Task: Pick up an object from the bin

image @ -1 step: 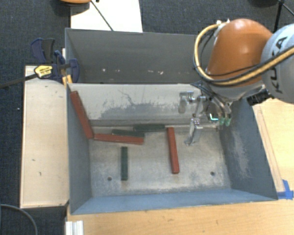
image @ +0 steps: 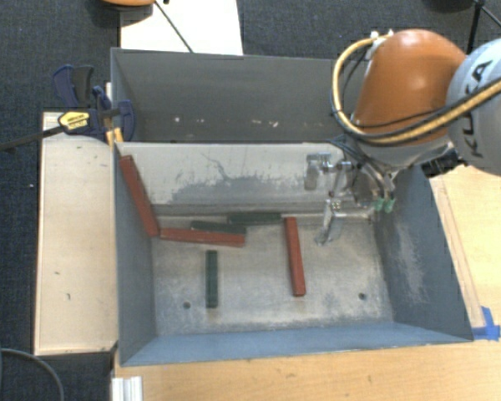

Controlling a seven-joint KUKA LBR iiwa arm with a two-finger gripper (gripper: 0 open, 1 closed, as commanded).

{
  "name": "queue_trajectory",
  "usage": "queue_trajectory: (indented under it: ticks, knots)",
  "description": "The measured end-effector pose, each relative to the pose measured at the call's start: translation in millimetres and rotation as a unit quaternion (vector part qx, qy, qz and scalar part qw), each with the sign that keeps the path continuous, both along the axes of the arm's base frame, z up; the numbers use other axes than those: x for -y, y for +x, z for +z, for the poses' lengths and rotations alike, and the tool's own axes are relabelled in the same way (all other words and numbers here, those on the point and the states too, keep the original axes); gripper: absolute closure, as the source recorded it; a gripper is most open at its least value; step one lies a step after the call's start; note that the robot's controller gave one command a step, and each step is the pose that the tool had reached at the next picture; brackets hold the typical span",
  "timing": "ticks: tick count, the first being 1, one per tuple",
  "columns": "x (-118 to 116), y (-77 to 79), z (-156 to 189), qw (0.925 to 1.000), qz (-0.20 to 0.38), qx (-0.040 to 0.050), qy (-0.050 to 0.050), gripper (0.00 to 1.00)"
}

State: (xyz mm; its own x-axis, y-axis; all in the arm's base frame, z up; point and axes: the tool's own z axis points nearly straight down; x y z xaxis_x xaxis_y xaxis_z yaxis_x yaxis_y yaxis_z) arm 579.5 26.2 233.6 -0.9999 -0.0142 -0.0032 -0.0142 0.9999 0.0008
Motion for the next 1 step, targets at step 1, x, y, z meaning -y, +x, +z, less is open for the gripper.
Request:
queue_trajectory:
  ticks: [1]
  knots:
    - [12.3, -25.7, -152.8, 0.9837, 0.18, 0.0011, -0.001, 1.0]
